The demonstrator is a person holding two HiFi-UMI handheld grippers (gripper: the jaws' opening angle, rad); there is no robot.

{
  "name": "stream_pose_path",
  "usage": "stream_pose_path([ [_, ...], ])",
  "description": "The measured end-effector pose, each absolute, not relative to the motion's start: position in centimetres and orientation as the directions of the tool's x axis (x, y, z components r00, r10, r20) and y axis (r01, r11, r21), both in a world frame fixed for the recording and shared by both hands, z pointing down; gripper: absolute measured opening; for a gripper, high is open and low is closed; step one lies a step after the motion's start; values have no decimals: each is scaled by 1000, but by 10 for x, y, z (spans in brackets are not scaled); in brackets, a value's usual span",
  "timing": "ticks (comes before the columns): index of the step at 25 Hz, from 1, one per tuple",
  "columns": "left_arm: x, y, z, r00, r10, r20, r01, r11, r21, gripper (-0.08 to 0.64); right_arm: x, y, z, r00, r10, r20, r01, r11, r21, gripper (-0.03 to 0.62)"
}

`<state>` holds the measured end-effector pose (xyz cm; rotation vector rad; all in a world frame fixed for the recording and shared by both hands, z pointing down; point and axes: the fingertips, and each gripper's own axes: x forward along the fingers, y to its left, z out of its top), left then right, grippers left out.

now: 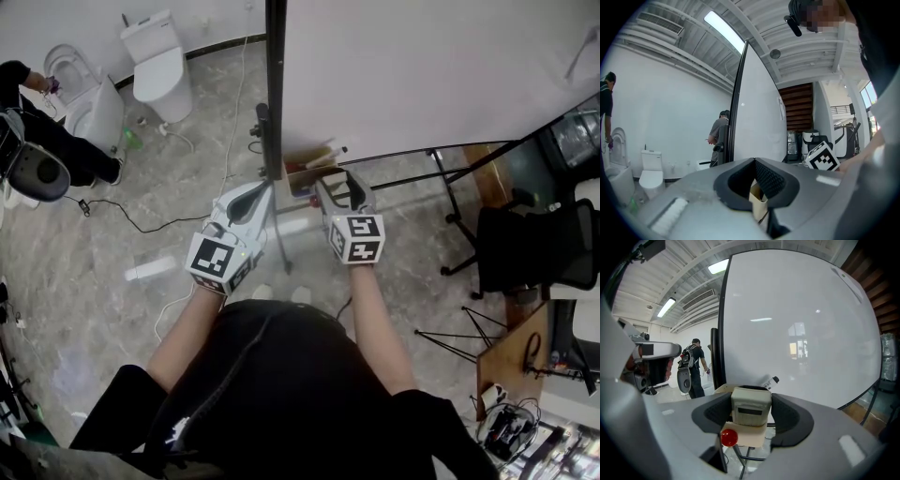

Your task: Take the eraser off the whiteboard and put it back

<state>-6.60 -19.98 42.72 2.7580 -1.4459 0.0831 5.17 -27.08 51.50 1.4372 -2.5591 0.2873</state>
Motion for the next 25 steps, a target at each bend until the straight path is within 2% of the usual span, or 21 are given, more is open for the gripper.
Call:
stream_pose_path([
  [15,-70,-197,421,577,-815,58,-815,-579,-23,4,49,-264,498,-518,-823,234,-850,525,-40,258],
  [25,-64,-208,406,612,-791,29,-790,-612,-32,5,53,-256,451,-528,-838,141,-849,527,-50,264],
])
